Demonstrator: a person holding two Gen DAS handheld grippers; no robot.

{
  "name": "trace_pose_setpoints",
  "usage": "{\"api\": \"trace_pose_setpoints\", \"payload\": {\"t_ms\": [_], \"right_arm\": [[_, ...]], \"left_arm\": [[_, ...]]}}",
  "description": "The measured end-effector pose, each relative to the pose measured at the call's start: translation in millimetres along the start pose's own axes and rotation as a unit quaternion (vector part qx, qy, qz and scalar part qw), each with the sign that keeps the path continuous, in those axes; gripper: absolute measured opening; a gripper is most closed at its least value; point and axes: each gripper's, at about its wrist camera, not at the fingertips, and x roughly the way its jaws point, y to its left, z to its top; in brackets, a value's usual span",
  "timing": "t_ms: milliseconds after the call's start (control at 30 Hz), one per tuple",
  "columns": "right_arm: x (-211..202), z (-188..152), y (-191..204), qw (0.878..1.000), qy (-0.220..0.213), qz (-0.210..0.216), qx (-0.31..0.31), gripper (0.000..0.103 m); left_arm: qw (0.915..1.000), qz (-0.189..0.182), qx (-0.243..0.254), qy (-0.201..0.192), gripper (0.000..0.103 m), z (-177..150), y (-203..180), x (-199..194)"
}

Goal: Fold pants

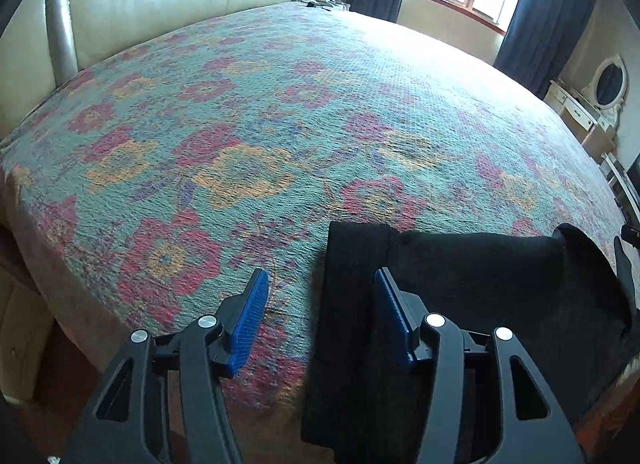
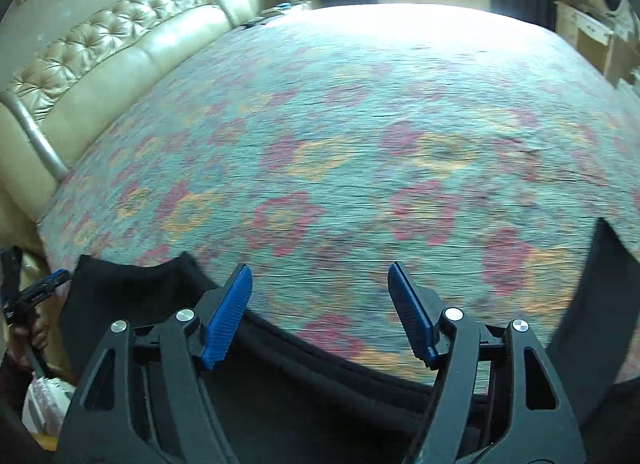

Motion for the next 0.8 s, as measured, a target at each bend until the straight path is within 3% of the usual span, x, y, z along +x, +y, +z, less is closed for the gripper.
{"api": "trace_pose_setpoints", "payload": {"t_ms": [100, 167, 200, 333, 400, 433, 500, 567, 667, 800], "right_arm": [[7.9, 11.1, -84.7, 0.987, 0.037, -0.127, 0.087, 0.071], [21.4, 13.4, -128.4, 0.973, 0.062, -0.181, 0.129, 0.071], [28.6, 11.2, -144.7, 0.967, 0.072, -0.197, 0.144, 0.071], [55.1, 4.7, -171.3, 0.957, 0.105, -0.21, 0.173, 0.066], [55.5, -1.7, -179.8, 0.954, 0.104, -0.215, 0.183, 0.036], [51.5, -5.3, -184.9, 0.953, 0.098, -0.212, 0.192, 0.029], [38.2, -13.4, -195.0, 0.958, 0.083, -0.183, 0.205, 0.006], [10.8, -23.2, -201.9, 0.96, 0.049, -0.152, 0.229, 0.006], [-44.9, -44.7, -215.5, 0.96, -0.02, -0.121, 0.252, 0.006], [-117.4, -103.1, -245.3, 0.94, -0.1, -0.103, 0.31, 0.006]], "left_arm": [[0.9996, -0.022, -0.016, -0.003, 0.055, -0.3, -14.4, -11.5], [0.9987, -0.048, -0.012, 0.009, 0.07, 2.6, -31.5, -11.0], [0.9981, -0.06, -0.009, 0.014, 0.073, 2.9, -41.6, -10.5], [0.9966, -0.073, 0.033, 0.022, 0.073, -0.3, -85.9, -6.3], [0.9953, -0.074, 0.055, 0.03, 0.073, -5.0, -104.5, -2.7], [0.9944, -0.078, 0.06, 0.038, 0.073, -7.8, -111.7, -0.4], [0.9931, -0.088, 0.059, 0.051, 0.074, -13.3, -121.1, 4.4], [0.9923, -0.093, 0.054, 0.06, 0.08, -18.6, -127.3, 7.8], [0.9915, -0.098, 0.051, 0.07, 0.08, -24.3, -133.8, 9.3], [0.991, -0.098, 0.053, 0.075, 0.081, -27.8, -142.8, 6.2]]}}
